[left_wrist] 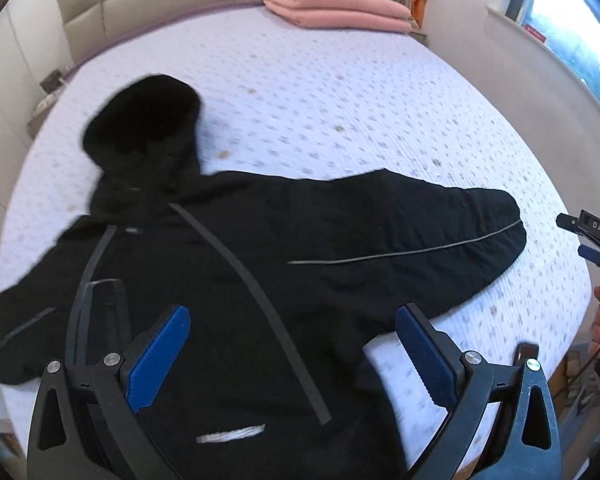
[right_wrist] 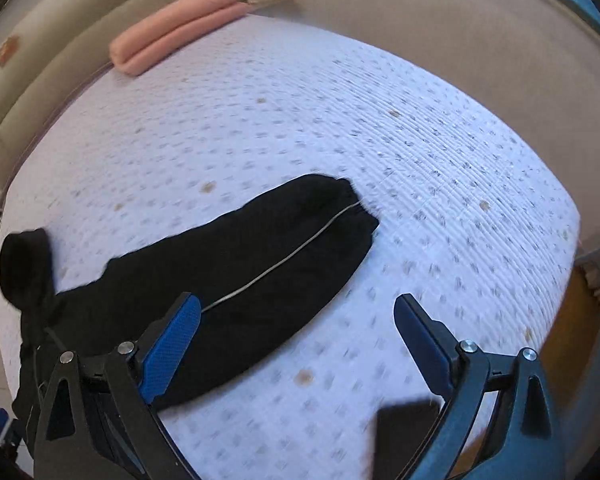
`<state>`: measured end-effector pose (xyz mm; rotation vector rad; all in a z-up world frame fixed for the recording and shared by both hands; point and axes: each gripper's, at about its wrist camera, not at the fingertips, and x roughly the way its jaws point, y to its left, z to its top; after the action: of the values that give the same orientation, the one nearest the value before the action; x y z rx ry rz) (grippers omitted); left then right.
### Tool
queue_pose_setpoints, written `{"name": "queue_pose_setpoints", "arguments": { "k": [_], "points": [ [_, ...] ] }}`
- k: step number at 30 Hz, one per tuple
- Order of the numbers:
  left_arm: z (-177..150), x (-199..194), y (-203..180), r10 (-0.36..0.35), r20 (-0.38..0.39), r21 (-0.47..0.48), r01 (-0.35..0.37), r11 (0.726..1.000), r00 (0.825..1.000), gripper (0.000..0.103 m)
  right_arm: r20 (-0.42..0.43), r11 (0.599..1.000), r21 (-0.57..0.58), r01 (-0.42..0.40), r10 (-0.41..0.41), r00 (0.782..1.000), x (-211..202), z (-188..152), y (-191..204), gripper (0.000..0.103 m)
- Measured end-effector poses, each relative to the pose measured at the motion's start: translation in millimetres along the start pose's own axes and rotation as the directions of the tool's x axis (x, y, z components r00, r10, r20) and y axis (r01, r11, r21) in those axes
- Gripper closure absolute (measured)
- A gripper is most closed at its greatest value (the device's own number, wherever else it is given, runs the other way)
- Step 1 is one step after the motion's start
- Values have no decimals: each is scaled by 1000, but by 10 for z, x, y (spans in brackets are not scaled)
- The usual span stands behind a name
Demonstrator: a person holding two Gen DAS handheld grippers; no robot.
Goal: Fold large clothes
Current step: 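Grasp the black jacket's sleeve cuff with the right tool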
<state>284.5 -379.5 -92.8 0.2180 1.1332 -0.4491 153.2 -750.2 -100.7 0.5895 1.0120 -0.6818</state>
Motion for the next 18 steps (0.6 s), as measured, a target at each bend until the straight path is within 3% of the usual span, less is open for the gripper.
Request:
{"name": "queue_pose_setpoints", "arguments": {
  "k": [4,9,13,16,18],
  "points": [
    [87,409,-380,-1,-15,28,1,1000,1000,1,-39,1000,8,4,-4,999,487,204,-388,8],
    [186,820,-705,-2,-23,66,3,998,1000,1,-95,997,63,-52,58,994,1103,408,-785,16],
    [250,1059,-853,-14,-22,90,16,996,1000,1,-139,973,160,-168,191,972,1545,512,-1033,20],
    [286,1275,-951,-31,-25,100,33,994,999,1,-151,956,207,-209,242,958,1753,560,-1147,26],
    [301,1466,-1016,-29,-50,109,34,994,998,1,-148,933,244,-266,307,940,1851,568,-1200,36]
  ]
}}
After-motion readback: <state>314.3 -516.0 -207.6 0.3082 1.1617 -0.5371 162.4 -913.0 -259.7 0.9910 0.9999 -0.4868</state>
